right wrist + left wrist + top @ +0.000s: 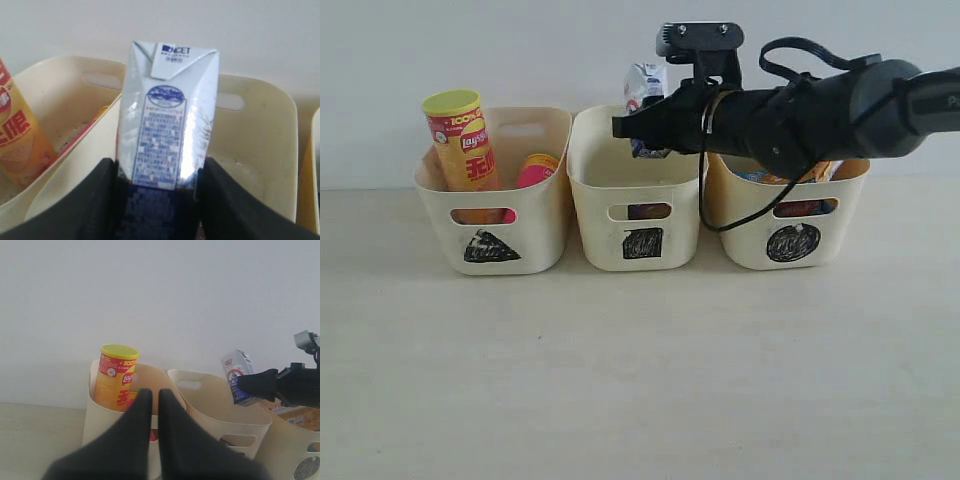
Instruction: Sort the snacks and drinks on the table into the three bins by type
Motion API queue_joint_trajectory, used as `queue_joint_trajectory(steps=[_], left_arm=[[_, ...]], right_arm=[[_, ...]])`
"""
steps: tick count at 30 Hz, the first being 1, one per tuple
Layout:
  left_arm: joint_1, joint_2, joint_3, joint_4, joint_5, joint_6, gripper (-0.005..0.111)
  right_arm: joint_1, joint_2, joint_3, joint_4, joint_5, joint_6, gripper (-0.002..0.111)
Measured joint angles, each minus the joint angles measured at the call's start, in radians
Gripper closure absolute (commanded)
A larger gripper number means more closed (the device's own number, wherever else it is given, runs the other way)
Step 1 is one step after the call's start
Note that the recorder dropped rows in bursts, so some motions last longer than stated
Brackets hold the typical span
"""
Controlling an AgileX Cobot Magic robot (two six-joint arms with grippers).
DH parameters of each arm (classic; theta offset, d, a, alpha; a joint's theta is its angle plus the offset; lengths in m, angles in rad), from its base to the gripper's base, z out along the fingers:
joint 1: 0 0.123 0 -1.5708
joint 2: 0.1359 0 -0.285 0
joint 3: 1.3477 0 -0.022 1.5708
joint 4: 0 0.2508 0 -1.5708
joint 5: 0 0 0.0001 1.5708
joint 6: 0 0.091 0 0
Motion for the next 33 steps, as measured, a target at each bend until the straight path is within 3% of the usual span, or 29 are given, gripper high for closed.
queue_joint_trajectory(steps=[10,13,17,19,20,25,27,28,30,31,32,33], left_arm=[[0.0,0.0,0.0,0.0,0.0,0.0,0.102],[0.0,0.0,0.0,0.0,0.0,0.0,0.102],[0.0,0.0,0.0,0.0,0.0,0.0,0.102],[0.0,0.0,0.0,0.0,0.0,0.0,0.102],[0.0,0.0,0.0,0.0,0.0,0.0,0.102],[0.0,0.0,0.0,0.0,0.0,0.0,0.102],[0.0,0.0,0.0,0.0,0.0,0.0,0.102],[0.0,0.0,0.0,0.0,0.0,0.0,0.102],[0.0,0.0,0.0,0.0,0.0,0.0,0.102],[0.0,0.0,0.0,0.0,0.0,0.0,0.102],[0.0,0.0,0.0,0.0,0.0,0.0,0.102],[0.0,0.0,0.0,0.0,0.0,0.0,0.102]], right_arm=[[-0.002,0.039,-0.044,0.0,0.035,-0.051,0.105],[-0.002,0.039,-0.044,0.0,0.038,-0.056,0.088],[-0.002,0.039,-0.044,0.0,0.04,-0.06,0.04],[-0.002,0.039,-0.047,0.0,0.035,-0.062,0.027],[-0.002,0.039,-0.051,0.0,0.033,-0.062,0.026],[-0.002,0.019,-0.055,0.0,0.053,-0.058,0.026],[-0.002,-0.002,-0.055,0.0,0.082,-0.055,0.033],[-0.002,-0.013,-0.055,0.0,0.099,-0.055,0.043],[-0.002,-0.04,-0.055,0.0,0.14,-0.051,0.075],[-0.002,-0.05,-0.055,0.0,0.161,-0.051,0.096],[-0.002,-0.063,-0.055,0.0,0.187,-0.053,0.107],[-0.003,-0.072,-0.057,0.0,0.223,-0.055,0.105]])
